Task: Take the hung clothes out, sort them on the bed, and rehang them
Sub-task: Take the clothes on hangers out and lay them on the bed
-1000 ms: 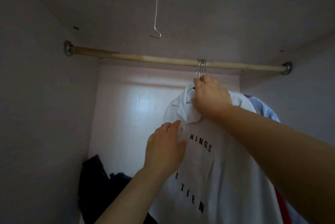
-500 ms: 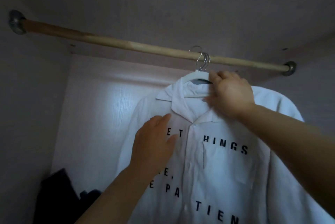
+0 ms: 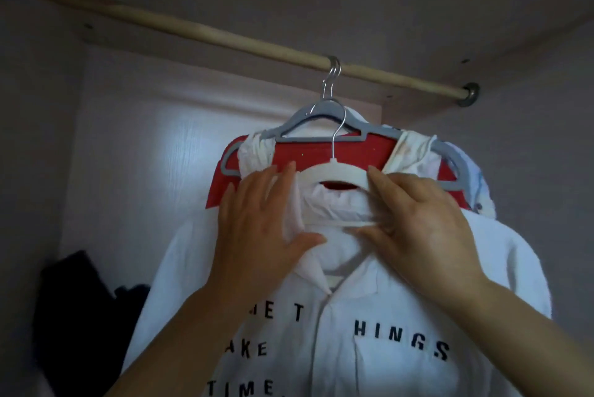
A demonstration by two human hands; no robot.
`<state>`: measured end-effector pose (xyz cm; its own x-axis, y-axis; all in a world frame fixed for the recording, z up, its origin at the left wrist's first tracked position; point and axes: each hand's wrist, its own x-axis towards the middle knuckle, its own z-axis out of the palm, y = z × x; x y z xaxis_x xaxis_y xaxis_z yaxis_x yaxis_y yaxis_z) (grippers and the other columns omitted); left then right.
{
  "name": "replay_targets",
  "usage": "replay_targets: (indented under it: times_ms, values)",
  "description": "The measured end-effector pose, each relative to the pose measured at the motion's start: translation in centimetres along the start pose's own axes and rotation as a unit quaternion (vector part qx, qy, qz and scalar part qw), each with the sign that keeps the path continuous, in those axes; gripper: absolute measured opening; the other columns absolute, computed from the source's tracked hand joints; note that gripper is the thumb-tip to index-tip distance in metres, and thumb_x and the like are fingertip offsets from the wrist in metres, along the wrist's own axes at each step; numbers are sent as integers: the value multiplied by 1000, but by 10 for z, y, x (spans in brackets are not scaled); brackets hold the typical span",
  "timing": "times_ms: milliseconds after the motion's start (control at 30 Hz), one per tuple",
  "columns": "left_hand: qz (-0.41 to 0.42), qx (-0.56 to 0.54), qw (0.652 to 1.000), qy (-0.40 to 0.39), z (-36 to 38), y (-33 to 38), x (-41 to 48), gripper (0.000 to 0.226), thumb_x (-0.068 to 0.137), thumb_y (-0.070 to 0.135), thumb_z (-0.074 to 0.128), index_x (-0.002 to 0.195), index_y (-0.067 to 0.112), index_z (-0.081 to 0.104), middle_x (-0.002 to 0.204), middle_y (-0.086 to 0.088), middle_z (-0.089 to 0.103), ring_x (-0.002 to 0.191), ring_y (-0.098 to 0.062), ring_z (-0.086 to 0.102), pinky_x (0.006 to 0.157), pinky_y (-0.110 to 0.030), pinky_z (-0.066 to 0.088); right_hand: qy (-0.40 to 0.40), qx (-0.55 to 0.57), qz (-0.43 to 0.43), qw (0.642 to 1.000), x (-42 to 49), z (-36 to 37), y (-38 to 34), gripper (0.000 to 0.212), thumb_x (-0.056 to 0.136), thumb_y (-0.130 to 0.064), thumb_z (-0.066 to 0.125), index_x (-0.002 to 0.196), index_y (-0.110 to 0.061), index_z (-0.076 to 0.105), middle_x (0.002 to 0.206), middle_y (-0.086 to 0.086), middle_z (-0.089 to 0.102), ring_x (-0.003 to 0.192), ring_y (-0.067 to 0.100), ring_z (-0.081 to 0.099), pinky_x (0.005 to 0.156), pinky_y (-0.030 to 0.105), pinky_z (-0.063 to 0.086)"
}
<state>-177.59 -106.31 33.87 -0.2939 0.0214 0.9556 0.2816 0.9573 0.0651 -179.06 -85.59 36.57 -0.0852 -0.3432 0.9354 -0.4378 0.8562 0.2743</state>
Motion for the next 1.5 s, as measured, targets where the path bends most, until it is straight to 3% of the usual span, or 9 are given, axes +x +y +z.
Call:
replay_targets:
  times_ms: [167, 400, 700, 900, 1000, 1133, 1200, 1300, 1500]
  values:
    - [-14, -32, 998, -61, -6, 47, -77, 83, 69, 69, 43, 139, 28, 25, 133, -5, 51, 121, -24, 44, 101, -41, 27, -46, 31, 23, 998, -85, -48, -6, 66, 74, -49, 51, 125, -7, 58, 106, 9, 64, 91, 28, 57, 74, 37, 49]
    - [-38, -96, 990, -94, -42, 154, -186, 76, 69, 61, 51, 133, 24, 36, 115, -3, 60, 103, -14, 43, 91, -25, 31, -91, 59, 54, 993, -210, -150, -1, 63, 79, -49, 51, 127, -9, 56, 104, 8, 64, 91, 24, 47, 71, 33, 33]
    - [-2, -136, 974, -180, -102, 293, -275, 75, 69, 68, 47, 131, 26, 41, 108, 3, 61, 95, -15, 44, 84, -28, 28, -119, 48, 152, 980, -339, -301, 11, 60, 79, -51, 55, 127, -15, 51, 101, 8, 65, 90, 22, 51, 75, 33, 37]
    - [52, -232, 948, -213, -134, 378, -316, 74, 62, 60, 52, 127, 25, 45, 103, 3, 62, 93, -15, 46, 85, -31, 31, -138, -54, 217, 965, -400, -417, 6, 60, 78, -50, 56, 127, -16, 49, 106, 4, 61, 92, 22, 51, 77, 32, 38]
    - [80, -304, 918, -240, -155, 420, -343, 74, 57, 51, 57, 126, 27, 46, 104, 4, 63, 93, -15, 49, 84, -30, 34, -147, -125, 244, 950, -429, -479, -9, 60, 78, -51, 56, 126, -17, 50, 104, 3, 61, 90, 21, 52, 80, 31, 39]
    - [128, -407, 864, -269, -195, 476, -382, 90, 46, 37, 87, 126, 24, 47, 105, 1, 64, 93, -16, 49, 80, -30, 32, -176, -221, 292, 913, -459, -572, -43, 61, 74, -52, 57, 124, -18, 50, 97, 4, 66, 90, 18, 51, 80, 29, 39]
    - [161, -450, 833, -279, -221, 506, -402, 92, 45, 40, 90, 125, 22, 48, 105, 0, 65, 95, -16, 49, 80, -31, 32, -205, -266, 316, 888, -471, -623, -66, 62, 73, -52, 56, 124, -18, 50, 98, 3, 66, 90, 18, 50, 80, 29, 39]
    - [194, -516, 781, -294, -268, 555, -428, 88, 53, 47, 84, 128, 23, 45, 105, 1, 65, 94, -17, 52, 80, -32, 34, -232, -335, 353, 842, -482, -705, -102, 64, 72, -54, 54, 125, -19, 49, 100, 1, 65, 91, 17, 50, 79, 29, 40]
    - [281, -634, 668, -268, -385, 658, -469, 72, 75, 65, 47, 131, 21, 42, 107, 0, 62, 96, -18, 51, 81, -35, 37, -225, -485, 407, 741, -489, -865, -185, 64, 71, -56, 54, 123, -19, 52, 99, 0, 64, 91, 16, 50, 80, 30, 39]
